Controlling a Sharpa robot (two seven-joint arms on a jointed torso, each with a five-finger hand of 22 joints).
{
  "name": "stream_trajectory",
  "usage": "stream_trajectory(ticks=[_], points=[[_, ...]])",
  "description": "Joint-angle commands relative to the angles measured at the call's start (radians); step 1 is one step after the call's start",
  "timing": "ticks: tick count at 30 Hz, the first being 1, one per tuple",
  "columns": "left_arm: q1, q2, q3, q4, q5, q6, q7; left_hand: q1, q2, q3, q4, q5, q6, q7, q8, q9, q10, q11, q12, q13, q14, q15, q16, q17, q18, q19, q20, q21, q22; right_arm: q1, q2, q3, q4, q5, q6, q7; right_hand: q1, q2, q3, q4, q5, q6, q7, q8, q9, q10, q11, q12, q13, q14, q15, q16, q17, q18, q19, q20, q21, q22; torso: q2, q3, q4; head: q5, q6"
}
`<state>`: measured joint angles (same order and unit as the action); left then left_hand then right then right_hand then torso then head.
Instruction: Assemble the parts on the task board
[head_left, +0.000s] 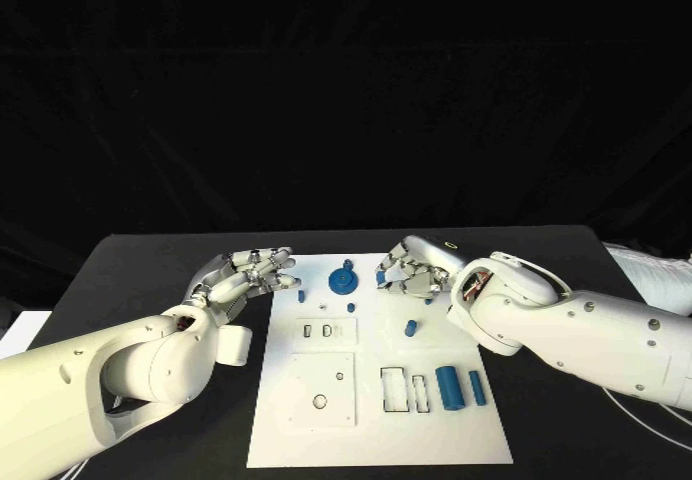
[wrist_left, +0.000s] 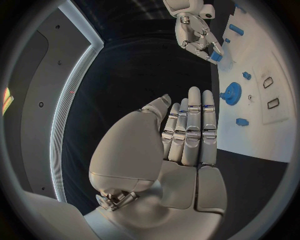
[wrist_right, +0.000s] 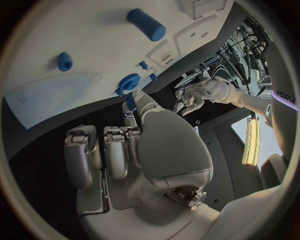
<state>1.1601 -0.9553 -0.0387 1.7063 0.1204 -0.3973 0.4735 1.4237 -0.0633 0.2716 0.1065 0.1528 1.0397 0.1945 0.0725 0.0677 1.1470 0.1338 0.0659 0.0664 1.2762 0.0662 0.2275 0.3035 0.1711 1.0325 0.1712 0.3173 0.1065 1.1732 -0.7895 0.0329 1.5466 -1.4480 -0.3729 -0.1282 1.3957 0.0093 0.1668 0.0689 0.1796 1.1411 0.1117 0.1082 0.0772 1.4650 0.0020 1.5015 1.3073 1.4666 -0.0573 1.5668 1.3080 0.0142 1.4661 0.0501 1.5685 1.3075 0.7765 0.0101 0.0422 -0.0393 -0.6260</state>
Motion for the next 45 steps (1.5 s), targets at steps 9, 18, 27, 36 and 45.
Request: stream_trajectory(ticks=[9,18,27,36,45], points=[[0.0,0.005,0.001,-0.015,0.006,0.023,0.002,0.004,-0.003,0.008,0.0,-0.002,0.003,0.005,-0.005,0.0,-0.008,0.0,-0.004,-0.002,-0.006,-0.001,-0.005,0.003,0.011,-0.002,0.004,-0.004,-0.001,-0.049,0.079,-0.013,0.03,-0.173,0.044,-0.094,-0.02,0.006,0.012,0.018,-0.003,0.053,-0.037,0.002,0.02,0.084,-0.005,0.001,0.233,0.104,-0.009,0.003,0.261,-0.014,0.105,-0.006,0.002,0.263,-0.005,-0.0055,0.0015,0.017,-0.016],[0.0,0.007,0.001,-0.014,0.006,0.026,-0.003,0.002,-0.005,0.01,-0.001,-0.003,0.001,0.006,-0.006,0.0,-0.009,0.001,-0.004,-0.002,-0.006,0.0,-0.006,0.004,0.011,-0.002,0.005,-0.003,-0.001,-0.075,0.127,-0.022,0.021,-0.202,0.08,-0.114,-0.029,0.003,0.012,0.021,-0.011,0.054,-0.037,0.001,0.021,0.084,-0.005,0.0,0.233,0.104,-0.01,0.003,0.26,-0.014,0.105,-0.006,0.002,0.263,-0.004,-0.0039,0.0006,0.025,-0.023],[0.0,0.009,0.001,-0.014,0.006,0.029,-0.005,0.001,-0.006,0.01,0.0,-0.003,0.0,0.006,-0.007,0.0,-0.01,0.001,-0.004,-0.002,-0.006,0.0,-0.006,0.005,0.011,-0.002,0.005,-0.003,-0.001,-0.085,0.149,-0.026,0.011,-0.209,0.097,-0.118,-0.035,0.0,0.011,0.023,-0.014,0.053,-0.037,0.0,0.021,0.083,-0.005,-0.002,0.232,0.103,-0.01,0.002,0.257,-0.014,0.105,-0.006,0.002,0.263,-0.004,-0.0036,-0.0007,0.03,-0.029],[0.0,0.009,0.001,-0.013,0.006,0.032,-0.004,-0.005,-0.009,0.013,0.0,-0.003,-0.001,0.007,-0.007,0.0,-0.011,0.002,-0.004,-0.002,-0.006,0.001,-0.007,0.007,0.011,-0.003,0.005,-0.003,-0.001,-0.092,0.16,-0.028,-0.006,-0.219,0.113,-0.121,-0.043,-0.007,0.009,0.025,-0.019,0.05,-0.035,-0.003,0.02,0.083,-0.004,-0.002,0.232,0.102,-0.009,-0.001,0.253,-0.014,0.105,-0.006,0.002,0.263,-0.004,-0.0042,0.0001,0.03,-0.026],[0.0,0.008,0.0,-0.012,0.006,0.033,-0.005,-0.005,-0.009,0.013,0.001,-0.003,-0.002,0.007,-0.007,0.0,-0.011,0.002,-0.004,-0.002,-0.006,0.001,-0.007,0.007,0.011,-0.003,0.005,-0.003,-0.001,-0.093,0.161,-0.028,-0.01,-0.226,0.121,-0.128,-0.053,-0.019,0.007,0.026,-0.021,0.038,-0.03,-0.013,0.017,0.081,0.0,-0.008,0.23,0.101,-0.007,-0.003,0.248,-0.014,0.105,-0.005,0.002,0.263,-0.004,-0.0039,-0.0002,0.033,-0.029]])
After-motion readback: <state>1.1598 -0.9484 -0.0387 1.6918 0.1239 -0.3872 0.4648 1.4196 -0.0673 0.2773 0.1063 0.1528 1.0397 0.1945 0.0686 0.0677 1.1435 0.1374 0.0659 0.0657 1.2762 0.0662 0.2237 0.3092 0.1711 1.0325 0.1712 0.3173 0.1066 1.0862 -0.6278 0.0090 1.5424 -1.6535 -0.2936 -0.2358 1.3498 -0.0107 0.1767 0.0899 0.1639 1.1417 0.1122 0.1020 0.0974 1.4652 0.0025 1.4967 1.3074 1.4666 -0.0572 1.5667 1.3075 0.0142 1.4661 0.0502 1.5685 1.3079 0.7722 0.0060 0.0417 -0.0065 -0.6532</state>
